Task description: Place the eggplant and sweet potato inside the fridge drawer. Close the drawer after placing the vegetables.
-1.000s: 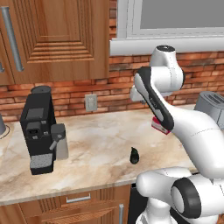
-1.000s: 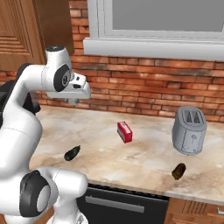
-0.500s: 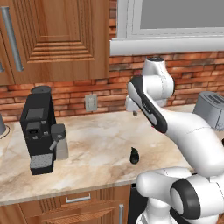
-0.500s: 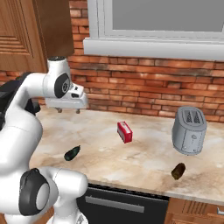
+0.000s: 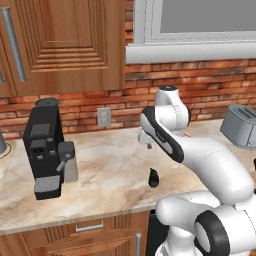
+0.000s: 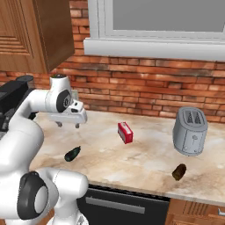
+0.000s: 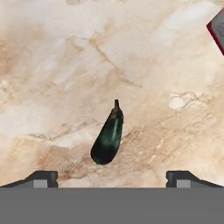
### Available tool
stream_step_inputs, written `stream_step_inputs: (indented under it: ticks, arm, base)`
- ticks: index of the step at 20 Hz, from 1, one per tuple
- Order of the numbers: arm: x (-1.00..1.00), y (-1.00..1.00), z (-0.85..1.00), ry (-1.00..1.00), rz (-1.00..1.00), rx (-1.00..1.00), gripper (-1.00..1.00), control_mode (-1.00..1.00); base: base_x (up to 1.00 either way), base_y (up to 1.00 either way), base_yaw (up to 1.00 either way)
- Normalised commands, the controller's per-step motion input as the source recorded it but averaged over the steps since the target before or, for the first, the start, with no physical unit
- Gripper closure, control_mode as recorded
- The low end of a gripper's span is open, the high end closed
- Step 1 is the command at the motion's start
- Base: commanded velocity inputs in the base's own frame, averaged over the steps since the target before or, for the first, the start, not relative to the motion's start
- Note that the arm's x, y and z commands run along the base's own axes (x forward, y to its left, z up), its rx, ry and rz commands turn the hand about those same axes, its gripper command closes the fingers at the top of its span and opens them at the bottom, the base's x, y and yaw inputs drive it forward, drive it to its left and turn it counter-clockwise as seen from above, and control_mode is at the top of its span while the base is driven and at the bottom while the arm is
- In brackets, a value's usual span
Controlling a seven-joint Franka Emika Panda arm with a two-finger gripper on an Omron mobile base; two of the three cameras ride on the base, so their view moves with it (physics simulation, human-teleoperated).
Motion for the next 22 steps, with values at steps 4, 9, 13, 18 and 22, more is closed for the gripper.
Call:
stream_step_inputs:
  ticks: [4, 9, 13, 18, 22]
  arm:
    - [0.19, 0.06, -0.36, 0.0, -0.12, 0.0, -1.0, -1.0]
    - [0.11, 0.0, -0.22, 0.04, -0.09, 0.0, -1.0, -1.0]
    - [0.0, 0.02, -0.32, 0.04, -0.09, 0.06, -1.0, -1.0]
    - [-0.16, 0.02, -0.42, 0.04, -0.09, 0.09, -1.0, -1.0]
    - [-0.01, 0.02, -0.37, 0.1, -0.08, 0.04, -1.0, -1.0]
  base:
    - [0.0, 0.0, 0.0]
    - [0.0, 0.0, 0.0]
    - [0.0, 0.0, 0.0]
    - [0.0, 0.0, 0.0]
    - [0.0, 0.0, 0.0]
